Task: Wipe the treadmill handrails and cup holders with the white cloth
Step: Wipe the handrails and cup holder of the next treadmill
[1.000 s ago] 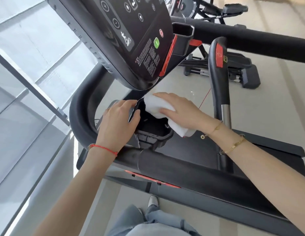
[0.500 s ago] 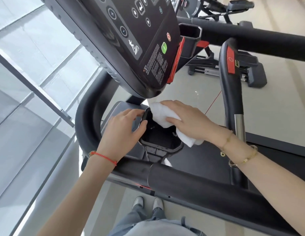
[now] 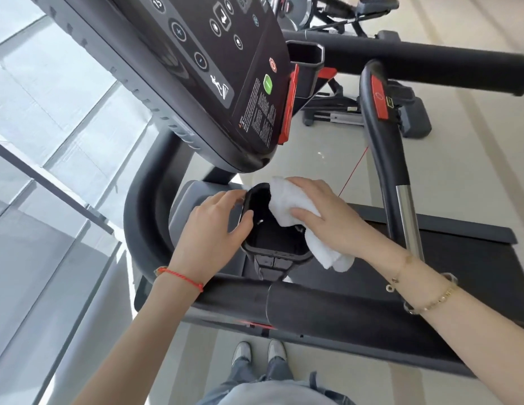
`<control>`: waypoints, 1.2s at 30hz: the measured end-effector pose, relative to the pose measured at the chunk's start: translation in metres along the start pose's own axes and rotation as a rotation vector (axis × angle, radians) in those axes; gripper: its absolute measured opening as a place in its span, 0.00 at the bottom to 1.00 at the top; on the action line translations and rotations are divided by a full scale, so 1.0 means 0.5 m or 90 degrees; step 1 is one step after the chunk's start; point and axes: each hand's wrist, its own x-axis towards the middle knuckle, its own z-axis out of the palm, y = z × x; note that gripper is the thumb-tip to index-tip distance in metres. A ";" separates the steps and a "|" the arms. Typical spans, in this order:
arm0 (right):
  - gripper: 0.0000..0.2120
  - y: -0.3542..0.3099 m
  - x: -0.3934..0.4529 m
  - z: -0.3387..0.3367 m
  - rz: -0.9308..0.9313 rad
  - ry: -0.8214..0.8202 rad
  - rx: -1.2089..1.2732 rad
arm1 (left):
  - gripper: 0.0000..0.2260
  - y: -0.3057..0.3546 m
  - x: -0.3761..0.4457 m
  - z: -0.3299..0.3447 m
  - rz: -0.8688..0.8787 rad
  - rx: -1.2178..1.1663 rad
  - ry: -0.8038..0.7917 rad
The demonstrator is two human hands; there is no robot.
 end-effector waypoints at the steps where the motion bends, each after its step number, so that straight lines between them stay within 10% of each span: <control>1: 0.26 -0.002 -0.023 0.014 0.019 0.013 0.045 | 0.15 -0.001 0.000 0.001 0.002 -0.005 0.002; 22: 0.19 -0.033 -0.132 -0.036 -0.047 0.022 0.116 | 0.16 -0.010 0.000 0.000 0.009 -0.031 -0.012; 29: 0.20 -0.091 -0.110 0.045 -0.189 -0.080 -0.227 | 0.15 -0.010 0.004 0.000 0.010 -0.073 -0.008; 36: 0.12 -0.049 -0.133 0.006 -0.222 -0.068 -0.234 | 0.18 -0.016 0.002 0.005 0.000 -0.064 -0.016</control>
